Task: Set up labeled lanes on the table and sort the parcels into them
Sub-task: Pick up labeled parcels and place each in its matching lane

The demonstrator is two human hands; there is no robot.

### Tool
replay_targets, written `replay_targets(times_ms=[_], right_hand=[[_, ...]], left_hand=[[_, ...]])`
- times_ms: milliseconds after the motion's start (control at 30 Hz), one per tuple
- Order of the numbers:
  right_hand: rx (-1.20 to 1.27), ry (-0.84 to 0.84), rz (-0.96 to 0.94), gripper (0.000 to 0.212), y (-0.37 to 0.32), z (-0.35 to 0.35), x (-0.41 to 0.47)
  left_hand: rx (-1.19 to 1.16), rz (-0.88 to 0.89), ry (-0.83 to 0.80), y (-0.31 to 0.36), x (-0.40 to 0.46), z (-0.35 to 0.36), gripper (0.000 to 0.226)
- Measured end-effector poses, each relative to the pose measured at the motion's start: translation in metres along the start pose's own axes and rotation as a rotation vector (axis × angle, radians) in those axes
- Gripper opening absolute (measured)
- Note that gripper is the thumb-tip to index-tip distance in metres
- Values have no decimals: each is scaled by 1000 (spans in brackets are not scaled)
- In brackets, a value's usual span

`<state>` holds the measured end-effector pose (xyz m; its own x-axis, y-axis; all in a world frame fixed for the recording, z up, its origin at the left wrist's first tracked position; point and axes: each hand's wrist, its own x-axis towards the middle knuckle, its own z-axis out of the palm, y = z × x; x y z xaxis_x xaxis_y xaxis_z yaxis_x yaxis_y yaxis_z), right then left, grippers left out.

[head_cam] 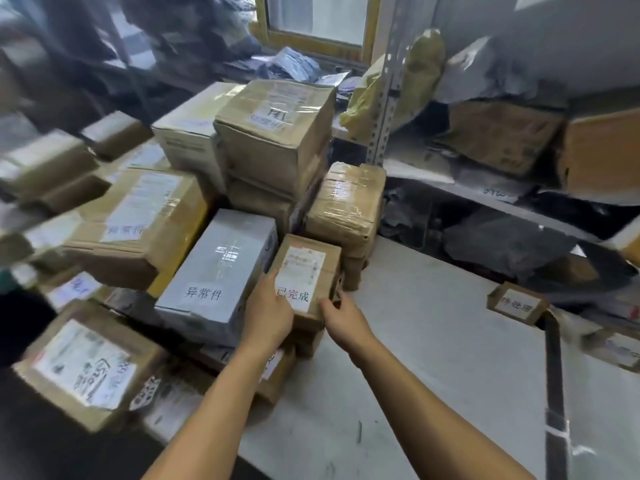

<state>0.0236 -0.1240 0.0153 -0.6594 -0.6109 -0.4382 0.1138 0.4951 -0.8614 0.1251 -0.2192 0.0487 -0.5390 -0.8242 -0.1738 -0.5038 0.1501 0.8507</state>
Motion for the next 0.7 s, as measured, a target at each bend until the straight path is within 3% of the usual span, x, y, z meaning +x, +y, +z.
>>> replay_targets(times_ms=[233, 367, 467, 700], right_hand=[[177, -12, -27, 50, 14, 16, -2], [315, 8, -6, 42, 20, 9, -9], [419, 32, 56, 24, 31, -4, -21], [489, 253, -65, 49, 67, -75, -64]], left_hand=[[150, -17, 28, -7, -2, -1, 35], [153, -17, 55, -8, -14, 3, 44], [114, 32, 19, -2, -28, 12, 43], [-139, 97, -110, 29, -66, 59, 26]])
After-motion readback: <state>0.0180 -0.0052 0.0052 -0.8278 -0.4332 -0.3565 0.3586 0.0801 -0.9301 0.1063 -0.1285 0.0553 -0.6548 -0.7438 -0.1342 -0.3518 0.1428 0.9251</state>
